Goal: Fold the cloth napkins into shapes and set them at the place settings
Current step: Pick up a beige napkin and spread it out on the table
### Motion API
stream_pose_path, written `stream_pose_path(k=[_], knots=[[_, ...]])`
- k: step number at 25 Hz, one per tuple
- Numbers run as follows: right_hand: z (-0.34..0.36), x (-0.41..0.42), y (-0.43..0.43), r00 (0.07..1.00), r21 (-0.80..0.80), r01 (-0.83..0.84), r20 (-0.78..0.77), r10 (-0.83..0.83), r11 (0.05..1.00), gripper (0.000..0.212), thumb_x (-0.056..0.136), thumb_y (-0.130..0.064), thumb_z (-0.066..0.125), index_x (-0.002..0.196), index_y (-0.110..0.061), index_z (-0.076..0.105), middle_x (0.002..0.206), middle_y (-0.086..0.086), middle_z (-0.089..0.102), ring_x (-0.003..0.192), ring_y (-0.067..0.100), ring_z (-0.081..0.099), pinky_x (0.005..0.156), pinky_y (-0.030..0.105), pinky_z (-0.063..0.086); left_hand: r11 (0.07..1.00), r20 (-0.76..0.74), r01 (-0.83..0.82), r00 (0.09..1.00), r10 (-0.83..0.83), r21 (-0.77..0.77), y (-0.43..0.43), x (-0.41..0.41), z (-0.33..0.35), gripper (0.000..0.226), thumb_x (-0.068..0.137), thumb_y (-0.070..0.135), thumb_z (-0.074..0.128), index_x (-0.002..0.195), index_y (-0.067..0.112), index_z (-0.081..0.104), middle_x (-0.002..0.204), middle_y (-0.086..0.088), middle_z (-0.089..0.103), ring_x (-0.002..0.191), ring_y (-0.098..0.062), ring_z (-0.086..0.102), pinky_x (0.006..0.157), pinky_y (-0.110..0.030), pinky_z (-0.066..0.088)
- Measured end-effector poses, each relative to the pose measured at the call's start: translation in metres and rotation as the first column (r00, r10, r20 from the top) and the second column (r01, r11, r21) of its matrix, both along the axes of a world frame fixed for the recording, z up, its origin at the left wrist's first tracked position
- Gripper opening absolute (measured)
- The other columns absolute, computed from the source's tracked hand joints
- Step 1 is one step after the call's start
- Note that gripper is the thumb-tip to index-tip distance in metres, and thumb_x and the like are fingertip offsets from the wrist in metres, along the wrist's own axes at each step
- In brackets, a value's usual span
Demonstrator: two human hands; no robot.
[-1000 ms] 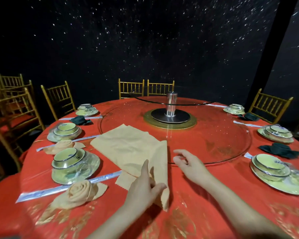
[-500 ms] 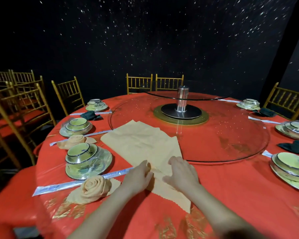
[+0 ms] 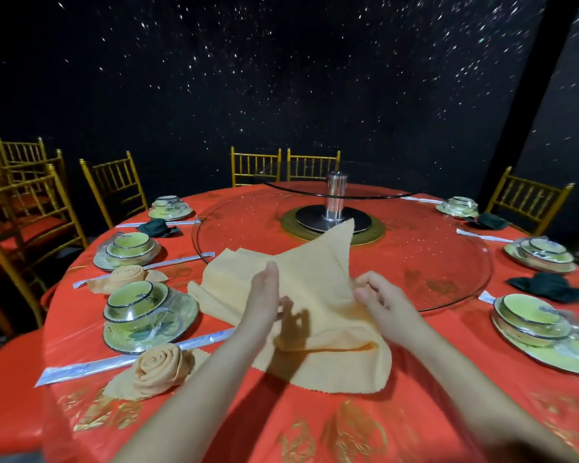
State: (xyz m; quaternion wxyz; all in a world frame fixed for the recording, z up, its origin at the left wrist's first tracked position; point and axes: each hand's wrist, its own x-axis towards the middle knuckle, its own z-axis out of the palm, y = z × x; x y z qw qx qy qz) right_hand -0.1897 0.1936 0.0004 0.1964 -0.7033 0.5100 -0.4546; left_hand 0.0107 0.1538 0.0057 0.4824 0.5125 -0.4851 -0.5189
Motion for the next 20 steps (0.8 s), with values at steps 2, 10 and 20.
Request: stream_pose_path(k=[2, 10, 20], knots=[[-0.005, 0.019, 0.014, 0.978, 0.085, -0.123, -0.161, 0.135, 0.989, 0.008, 0.086, -0.033, 0.044, 0.080, -0.031, 0.048, 0.067, -0.015, 0.054, 0.065, -0.004, 0.046, 0.063, 0.014, 0.033, 0.983, -0.200, 0.021, 0.980, 0.016, 0.181, -0.008, 0.011, 0.026, 0.068, 0.089, 0.070, 0.024, 0.132, 0.020, 0.040, 0.119, -0.008, 0.053, 0.098, -0.028, 0.059, 0.080, -0.042, 0.051], [-0.033, 0.048, 0.040, 0.801, 0.231, -0.315, -0.455, 0.388, 0.921, 0.012, 0.097, -0.034, 0.046, 0.087, -0.035, 0.043, 0.137, -0.028, 0.035, 0.137, -0.011, 0.016, 0.113, 0.015, 0.002, 0.998, 0.536, 0.008, 0.843, -0.043, 0.067, -0.014, 0.044, 0.005, 0.083, 0.082, 0.009, 0.064, 0.149, 0.021, 0.017, 0.113, -0.010, 0.058, 0.071, -0.016, 0.058, 0.054, -0.018, 0.042], [-0.063, 0.013, -0.007, 0.959, 0.186, 0.276, -0.114, -0.258, 0.943, 0.021, 0.090, -0.023, 0.059, 0.111, -0.026, 0.057, 0.111, -0.002, 0.064, 0.104, 0.020, 0.061, 0.084, 0.028, 0.044, 0.911, 0.745, -0.087, 0.546, 0.383, -0.404, 0.049, 0.138, -0.022, 0.072, 0.080, 0.008, 0.061, 0.143, 0.032, 0.035, 0.131, -0.001, 0.056, 0.109, -0.027, 0.057, 0.073, -0.033, 0.044]])
